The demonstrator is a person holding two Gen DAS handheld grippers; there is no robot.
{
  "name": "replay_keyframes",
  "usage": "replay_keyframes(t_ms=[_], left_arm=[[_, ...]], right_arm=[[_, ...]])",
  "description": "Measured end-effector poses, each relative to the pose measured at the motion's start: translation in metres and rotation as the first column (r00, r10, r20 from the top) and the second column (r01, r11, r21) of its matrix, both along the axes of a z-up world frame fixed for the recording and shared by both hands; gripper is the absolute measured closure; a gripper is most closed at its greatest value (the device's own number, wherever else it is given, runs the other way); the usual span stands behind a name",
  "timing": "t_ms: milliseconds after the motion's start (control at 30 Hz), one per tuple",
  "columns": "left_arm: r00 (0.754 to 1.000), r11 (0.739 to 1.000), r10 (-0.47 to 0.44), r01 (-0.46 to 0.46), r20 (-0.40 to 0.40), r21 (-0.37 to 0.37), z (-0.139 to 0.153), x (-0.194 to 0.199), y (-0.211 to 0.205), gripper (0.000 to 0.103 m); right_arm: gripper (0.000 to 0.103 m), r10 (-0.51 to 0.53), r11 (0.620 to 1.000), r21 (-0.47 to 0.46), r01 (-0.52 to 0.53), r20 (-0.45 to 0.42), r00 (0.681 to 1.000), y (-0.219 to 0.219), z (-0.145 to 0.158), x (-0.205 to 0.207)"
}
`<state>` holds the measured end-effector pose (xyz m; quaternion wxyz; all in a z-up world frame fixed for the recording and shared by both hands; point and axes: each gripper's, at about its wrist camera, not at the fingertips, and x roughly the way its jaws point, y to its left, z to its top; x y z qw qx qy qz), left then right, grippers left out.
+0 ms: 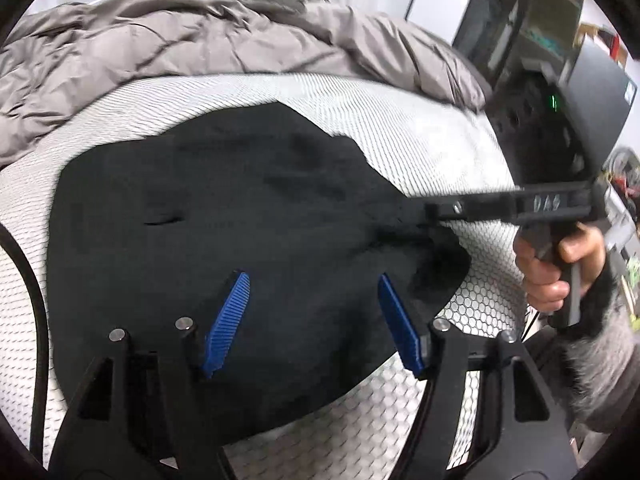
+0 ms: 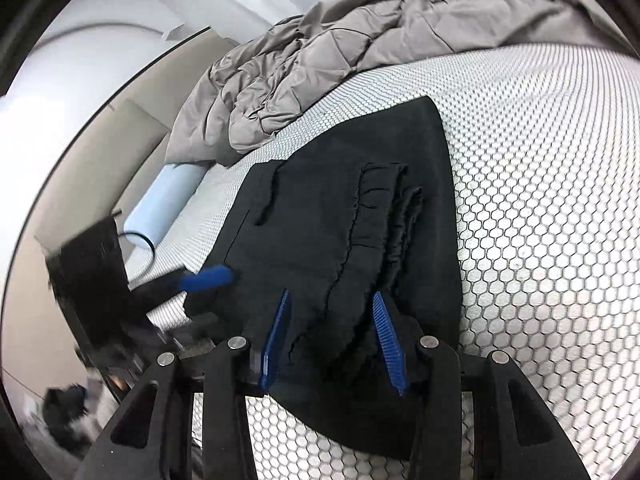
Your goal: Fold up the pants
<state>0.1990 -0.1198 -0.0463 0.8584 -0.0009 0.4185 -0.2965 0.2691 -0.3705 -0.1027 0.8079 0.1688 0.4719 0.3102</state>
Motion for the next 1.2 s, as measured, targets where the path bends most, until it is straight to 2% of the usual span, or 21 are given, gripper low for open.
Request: replay_keyframes(t_ms=[67,133,233,333,467,633,800,867,933,967,1000,1067,1200], left_arm=[[1.0,1.0,-0.012,0.012,-0.01,0.018,-0.008,0.001,-0.016,0.039],[1.0,0.995,-0.016,0.017,-0.007,0.095,-0.017,0.005,-0.031,0.039],[1.0,0.991,-0.021,0.019,0.008,0.136,-0.024,0.003,-0.041,0.037],[1.0,0.991,-0.018,0.018,0.005,0.136,-0.026,0.002,-0.041,0.037],[1.0,0.991,-0.016,0.016,-0.002,0.131,-0.025,0.002,-0.038,0.037],[1.0,0.99,-0.02,0.02,-0.001,0.138,-0.025,0.007,-0.037,0.036],[1.0,0.99,-0.023,0.023,-0.003,0.136,-0.025,0.007,-0.036,0.036],[1.0,0.99,-0.024,0.024,-0.001,0.141,-0.025,0.007,-0.037,0.036],[1.0,0.99,-0.024,0.023,0.001,0.142,-0.024,0.007,-0.037,0.036],[1.0,0.99,-0.023,0.023,0.0,0.14,-0.024,0.007,-0.036,0.036],[1.0,0.991,-0.023,0.023,-0.004,0.135,-0.023,0.008,-0.036,0.036],[1.0,0.991,-0.023,0.023,-0.005,0.129,-0.018,0.008,-0.032,0.036],[0.996,0.995,0.012,-0.021,0.091,0.099,0.011,0.001,-0.009,0.036]], right_arm=[[0.059,-0.001,0.998,0.055,0.003,-0.031,1.0,-0.001,-0.003,0.009],[0.059,-0.016,0.995,0.097,0.021,-0.054,0.998,-0.003,-0.003,0.015],[0.059,-0.013,0.994,0.106,0.02,-0.065,0.998,0.0,-0.005,0.018],[0.059,-0.004,0.991,0.13,0.014,-0.076,0.997,0.004,-0.006,0.022],[0.059,0.007,0.992,0.123,-0.001,-0.047,0.999,0.012,-0.001,0.022],[0.059,0.002,0.986,0.165,-0.001,-0.002,1.0,0.011,0.012,0.022],[0.059,0.107,0.992,0.079,-0.103,-0.056,0.993,0.035,-0.003,0.02],[0.059,0.125,0.992,0.023,-0.124,-0.044,0.991,0.042,-0.006,0.015],[0.059,0.128,0.992,0.008,-0.128,-0.034,0.991,0.044,-0.006,0.013],[0.062,0.122,0.992,0.009,-0.122,-0.031,0.992,0.044,-0.006,0.013],[0.076,0.114,0.993,-0.001,-0.114,-0.03,0.993,0.044,-0.006,0.013],[0.096,0.09,0.994,-0.059,-0.091,-0.015,0.996,0.043,-0.006,0.012],[0.098,0.078,0.996,-0.049,-0.075,0.057,0.995,0.036,0.019,0.002]])
